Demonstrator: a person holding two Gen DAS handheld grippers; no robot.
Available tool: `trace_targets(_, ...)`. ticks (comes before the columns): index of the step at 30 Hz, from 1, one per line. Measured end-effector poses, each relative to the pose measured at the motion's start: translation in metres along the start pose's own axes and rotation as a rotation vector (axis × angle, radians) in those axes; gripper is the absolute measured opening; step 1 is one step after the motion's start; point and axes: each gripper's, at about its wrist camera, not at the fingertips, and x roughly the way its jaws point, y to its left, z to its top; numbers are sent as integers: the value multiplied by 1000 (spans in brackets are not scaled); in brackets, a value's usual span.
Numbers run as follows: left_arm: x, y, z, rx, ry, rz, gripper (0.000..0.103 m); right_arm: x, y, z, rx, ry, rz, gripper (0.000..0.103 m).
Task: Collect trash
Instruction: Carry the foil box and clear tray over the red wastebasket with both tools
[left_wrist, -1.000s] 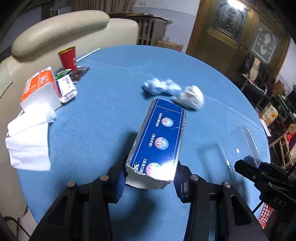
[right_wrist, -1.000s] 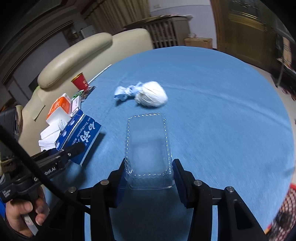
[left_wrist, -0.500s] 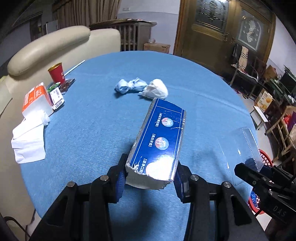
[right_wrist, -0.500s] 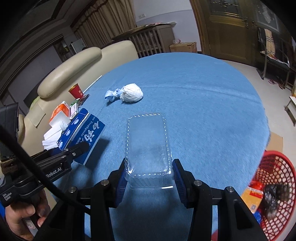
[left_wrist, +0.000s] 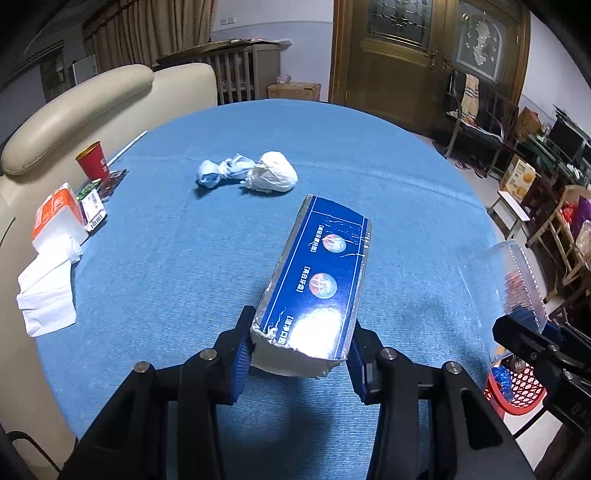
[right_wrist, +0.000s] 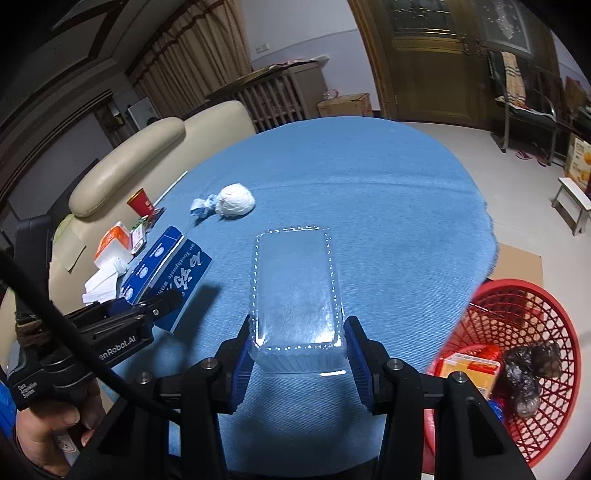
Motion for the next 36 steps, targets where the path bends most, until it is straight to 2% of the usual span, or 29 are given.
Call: trace_targets(36, 6, -64, -8, 120, 28, -83, 46, -33, -46, -14, 64, -38, -93, 50)
